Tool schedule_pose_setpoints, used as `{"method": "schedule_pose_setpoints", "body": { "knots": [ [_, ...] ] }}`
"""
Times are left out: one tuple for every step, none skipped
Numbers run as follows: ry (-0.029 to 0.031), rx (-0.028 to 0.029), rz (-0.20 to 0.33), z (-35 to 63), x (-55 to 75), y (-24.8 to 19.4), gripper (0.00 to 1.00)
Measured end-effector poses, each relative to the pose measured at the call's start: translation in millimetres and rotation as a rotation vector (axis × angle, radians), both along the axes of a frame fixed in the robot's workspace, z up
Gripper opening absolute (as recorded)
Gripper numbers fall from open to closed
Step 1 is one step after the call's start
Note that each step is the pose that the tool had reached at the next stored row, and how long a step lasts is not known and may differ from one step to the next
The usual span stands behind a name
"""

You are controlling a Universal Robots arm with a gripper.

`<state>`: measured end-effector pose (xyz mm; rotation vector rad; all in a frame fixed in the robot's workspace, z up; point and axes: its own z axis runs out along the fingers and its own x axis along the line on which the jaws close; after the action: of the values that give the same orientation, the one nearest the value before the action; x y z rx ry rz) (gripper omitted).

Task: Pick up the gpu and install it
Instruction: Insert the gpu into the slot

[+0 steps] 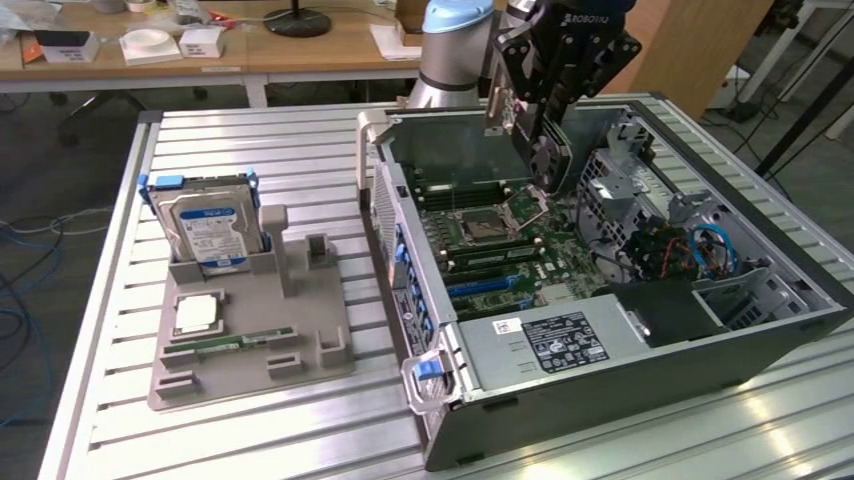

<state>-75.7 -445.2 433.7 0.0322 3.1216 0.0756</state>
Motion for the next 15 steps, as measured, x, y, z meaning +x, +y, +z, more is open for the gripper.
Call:
{"method": "schedule_pose_setpoints", "body": {
  "knots": [
    [0.0, 0.0, 0.001, 0.0, 0.0, 0.0, 0.26],
    [0.0, 0.0, 0.003, 0.0, 0.0, 0.0, 0.26],
    [0.0, 0.0, 0.004, 0.0, 0.0, 0.0, 0.26],
    [0.0, 0.0, 0.005, 0.0, 0.0, 0.0, 0.26],
    [0.0, 0.0, 0.006, 0.0, 0.0, 0.0, 0.26],
    [0.0, 0.0, 0.008, 0.0, 0.0, 0.0, 0.26],
    [0.0, 0.0, 0.009, 0.0, 0.0, 0.0, 0.26],
    [0.0, 0.0, 0.01, 0.0, 0.0, 0.0, 0.26],
    [0.0, 0.0, 0.012, 0.0, 0.0, 0.0, 0.26],
    [0.0, -0.0001, 0.013, 0.0, 0.0, 0.0, 0.26],
    [0.0001, 0.0, 0.014, 0.0, 0.0, 0.0, 0.26],
    [0.0, 0.0, 0.016, 0.0, 0.0, 0.0, 0.26],
    [0.0, 0.0, 0.017, 0.0, 0.0, 0.0, 0.26],
    [0.0, 0.0, 0.019, 0.0, 0.0, 0.0, 0.26],
    [0.0, 0.0, 0.02, 0.0, 0.0, 0.0, 0.26]
  ]
}}
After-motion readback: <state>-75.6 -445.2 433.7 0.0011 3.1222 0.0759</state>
